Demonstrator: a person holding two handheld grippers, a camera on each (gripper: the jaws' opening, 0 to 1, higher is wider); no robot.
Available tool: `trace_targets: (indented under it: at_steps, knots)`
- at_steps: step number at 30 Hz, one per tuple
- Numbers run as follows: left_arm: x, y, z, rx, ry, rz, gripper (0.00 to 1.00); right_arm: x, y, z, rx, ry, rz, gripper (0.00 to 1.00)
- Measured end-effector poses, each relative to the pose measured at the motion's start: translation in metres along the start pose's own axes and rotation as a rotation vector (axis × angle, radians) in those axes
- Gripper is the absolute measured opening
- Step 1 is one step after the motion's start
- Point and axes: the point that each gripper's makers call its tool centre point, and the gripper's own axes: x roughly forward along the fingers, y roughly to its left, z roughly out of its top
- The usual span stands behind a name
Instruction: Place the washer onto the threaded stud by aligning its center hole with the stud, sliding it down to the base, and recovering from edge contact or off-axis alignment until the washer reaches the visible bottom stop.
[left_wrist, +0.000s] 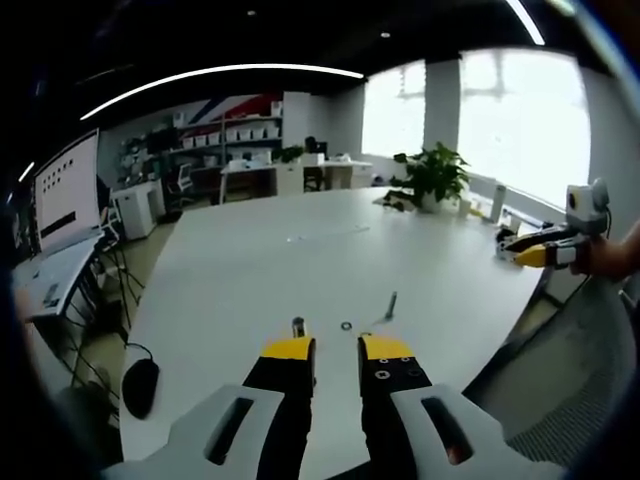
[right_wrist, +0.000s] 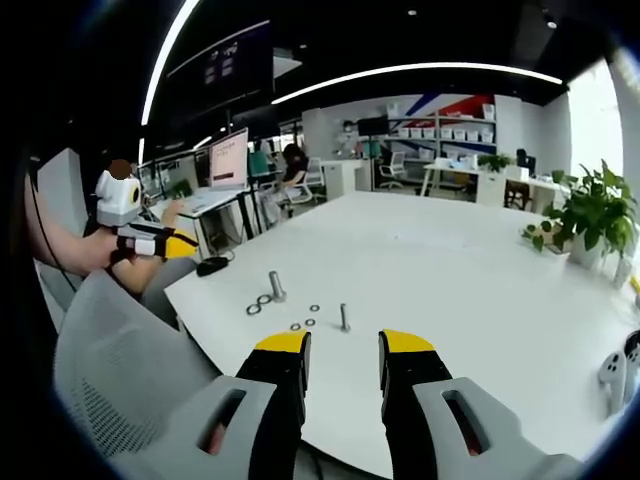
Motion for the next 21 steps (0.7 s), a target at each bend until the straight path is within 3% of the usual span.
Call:
trace_targets:
  at_steps: [8, 21]
  knots:
    - [0.004, 0.002, 0.0, -0.01, 0.019, -0.003, 0.16, 0.0, -0.002, 0.002, 0.012, -0.007, -0.005, 0.3]
    - [0.014, 0.003, -0.023, -0.014, 0.16, -0.01, 0.18, 0.0, -0.002, 0.004, 0.022, -0.016, 0.003, 0.31]
